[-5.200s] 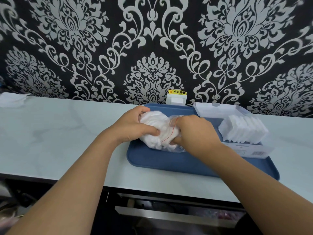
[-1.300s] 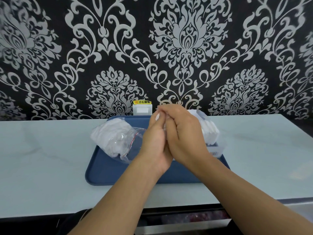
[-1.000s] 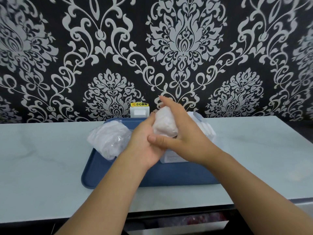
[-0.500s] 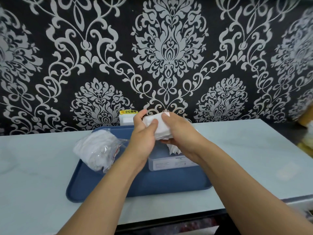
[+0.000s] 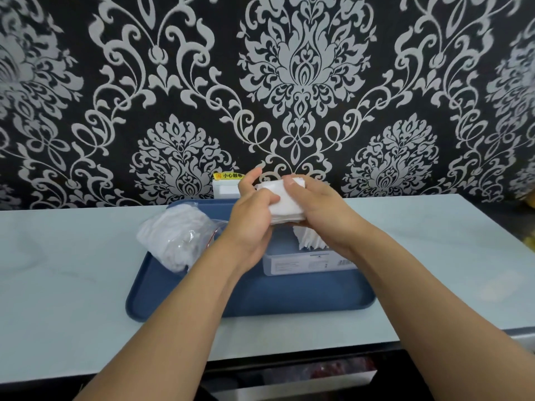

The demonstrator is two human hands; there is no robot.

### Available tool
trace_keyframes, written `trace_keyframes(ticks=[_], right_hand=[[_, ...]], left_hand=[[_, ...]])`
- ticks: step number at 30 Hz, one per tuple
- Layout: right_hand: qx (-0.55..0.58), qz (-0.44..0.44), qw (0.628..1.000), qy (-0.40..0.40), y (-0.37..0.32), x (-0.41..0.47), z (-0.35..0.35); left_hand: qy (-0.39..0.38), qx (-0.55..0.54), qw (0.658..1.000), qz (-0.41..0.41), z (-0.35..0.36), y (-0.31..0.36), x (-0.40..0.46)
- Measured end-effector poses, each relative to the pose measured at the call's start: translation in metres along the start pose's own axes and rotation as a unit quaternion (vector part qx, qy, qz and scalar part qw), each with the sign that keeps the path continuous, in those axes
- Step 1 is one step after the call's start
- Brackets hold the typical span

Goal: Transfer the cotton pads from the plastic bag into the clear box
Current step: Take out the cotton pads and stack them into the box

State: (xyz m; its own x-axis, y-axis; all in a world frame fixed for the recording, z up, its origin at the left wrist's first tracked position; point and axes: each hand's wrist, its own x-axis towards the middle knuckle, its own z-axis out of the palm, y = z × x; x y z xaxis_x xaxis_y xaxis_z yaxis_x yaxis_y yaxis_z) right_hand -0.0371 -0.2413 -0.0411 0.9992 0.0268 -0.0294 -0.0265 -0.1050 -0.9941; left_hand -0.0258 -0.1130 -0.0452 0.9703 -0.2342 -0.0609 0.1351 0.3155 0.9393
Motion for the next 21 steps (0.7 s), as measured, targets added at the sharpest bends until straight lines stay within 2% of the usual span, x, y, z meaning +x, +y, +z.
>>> trace_keyframes(ticks=[4,6,8,10,12,13,16,18,20,21], right_hand=[[-0.006,-0.009,1.0,-0.028,-0.006,-0.003,-0.015],[-0.01,-0.002,1.0,0.013,-0.012,-0.001,-0.022],[-0.048,0.008,0.996,0.081,-0.018,0.006,-0.025],[-0.144,0.029,0.982,0.118,-0.022,0.012,-0.019],[-0.277,0.043,0.952,0.12,-0.022,0.015,-0.004],[-0.334,0.035,0.934,0.124,-0.021,0.017,0.004],[-0.441,0.027,0.889,0.122,-0.01,0.024,0.018],[-0.503,0.045,0.853,0.132,-0.003,0.03,0.017],[-0.56,0.052,0.812,0.156,0.003,0.035,0.015],[-0.578,0.047,0.797,0.168,0.006,0.036,0.015]], left_hand=[[-0.022,0.014,0.999,-0.024,-0.004,-0.001,0.004],[-0.021,0.115,0.993,-0.008,-0.007,-0.004,0.004],[0.015,0.253,0.966,0.052,-0.007,-0.007,0.002],[0.084,0.315,0.931,0.166,-0.009,-0.01,-0.001],[0.128,0.335,0.898,0.255,-0.012,-0.012,-0.003],[0.131,0.357,0.885,0.268,-0.015,-0.014,-0.002],[0.12,0.453,0.854,0.228,-0.023,-0.019,0.001],[0.102,0.475,0.849,0.209,-0.026,-0.021,0.002],[0.053,0.519,0.833,0.184,-0.029,-0.023,0.002],[0.023,0.562,0.81,0.167,-0.03,-0.024,0.002]])
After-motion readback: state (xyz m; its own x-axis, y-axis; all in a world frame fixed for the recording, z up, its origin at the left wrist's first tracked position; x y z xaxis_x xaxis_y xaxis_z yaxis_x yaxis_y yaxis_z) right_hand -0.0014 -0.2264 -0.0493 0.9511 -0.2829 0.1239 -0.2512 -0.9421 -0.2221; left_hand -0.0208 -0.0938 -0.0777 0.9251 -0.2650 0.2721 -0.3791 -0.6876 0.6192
